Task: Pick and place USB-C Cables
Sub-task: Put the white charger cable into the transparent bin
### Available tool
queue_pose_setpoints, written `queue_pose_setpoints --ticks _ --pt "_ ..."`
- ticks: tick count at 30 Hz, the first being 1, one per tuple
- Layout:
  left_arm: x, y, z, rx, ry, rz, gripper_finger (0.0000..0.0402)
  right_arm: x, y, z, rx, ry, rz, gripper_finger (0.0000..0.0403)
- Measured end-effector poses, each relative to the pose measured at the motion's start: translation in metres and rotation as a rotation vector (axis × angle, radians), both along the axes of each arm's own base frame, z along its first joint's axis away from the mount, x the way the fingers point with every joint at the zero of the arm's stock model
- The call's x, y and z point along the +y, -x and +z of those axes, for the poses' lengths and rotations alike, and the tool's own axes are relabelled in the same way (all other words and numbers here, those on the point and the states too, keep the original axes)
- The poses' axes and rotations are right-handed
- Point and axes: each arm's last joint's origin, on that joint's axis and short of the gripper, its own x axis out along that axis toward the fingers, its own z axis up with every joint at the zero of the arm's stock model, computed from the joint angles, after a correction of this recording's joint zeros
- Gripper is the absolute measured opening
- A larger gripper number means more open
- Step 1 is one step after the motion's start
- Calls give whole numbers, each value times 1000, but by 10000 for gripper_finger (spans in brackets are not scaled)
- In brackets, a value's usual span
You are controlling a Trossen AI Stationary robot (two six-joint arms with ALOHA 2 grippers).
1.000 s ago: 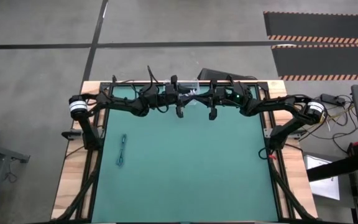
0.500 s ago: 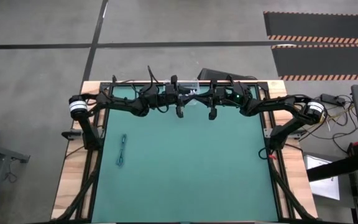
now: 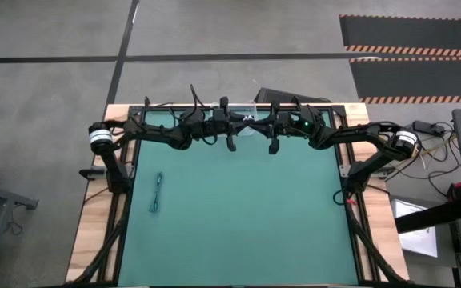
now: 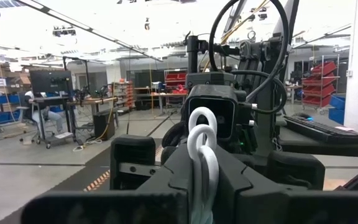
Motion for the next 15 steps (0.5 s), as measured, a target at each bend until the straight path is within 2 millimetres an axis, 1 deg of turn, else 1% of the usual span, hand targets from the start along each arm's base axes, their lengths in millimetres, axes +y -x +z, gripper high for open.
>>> queue_pose_setpoints --ticks 9,15 --pt "0 0 -1 8 2 -3 9 0 0 0 3 -2 -6 107" --pt "2 1 -1 5 1 4 9 -1 4 4 22 -7 -14 139"
